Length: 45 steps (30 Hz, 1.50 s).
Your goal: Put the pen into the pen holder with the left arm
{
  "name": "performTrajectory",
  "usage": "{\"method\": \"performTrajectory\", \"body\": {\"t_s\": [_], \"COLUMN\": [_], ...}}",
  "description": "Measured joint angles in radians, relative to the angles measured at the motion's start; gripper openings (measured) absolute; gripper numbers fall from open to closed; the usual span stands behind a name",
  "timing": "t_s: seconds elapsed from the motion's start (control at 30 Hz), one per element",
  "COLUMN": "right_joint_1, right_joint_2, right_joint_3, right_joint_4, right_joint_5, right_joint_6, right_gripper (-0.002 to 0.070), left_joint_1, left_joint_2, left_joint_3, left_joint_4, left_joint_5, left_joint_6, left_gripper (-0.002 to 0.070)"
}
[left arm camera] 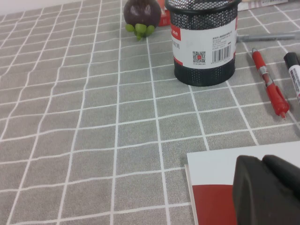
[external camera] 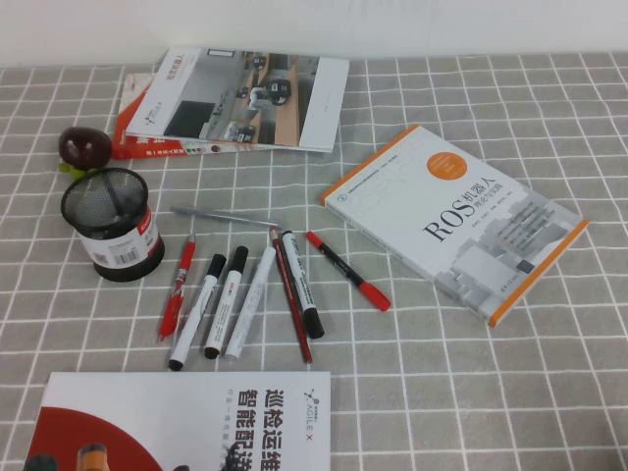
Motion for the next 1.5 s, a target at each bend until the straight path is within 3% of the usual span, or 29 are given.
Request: {"method": "performTrajectory", "body": {"t_s": [1.5], "right_joint_1": [0.0], "right_joint_2": [0.0], "right_joint_3": [0.0], "right_joint_4": [0.0], "right_joint_5": [0.0], "right_joint_6": [0.0], "right_gripper": [-0.0015], "left_joint_1": [0.0], "left_joint_2": [0.0], "left_joint_3": [0.0], "left_joint_4": [-0.026], "left_joint_5": [-0.033], "left_joint_6": [-0.038], "left_gripper": [-0.0003]}}
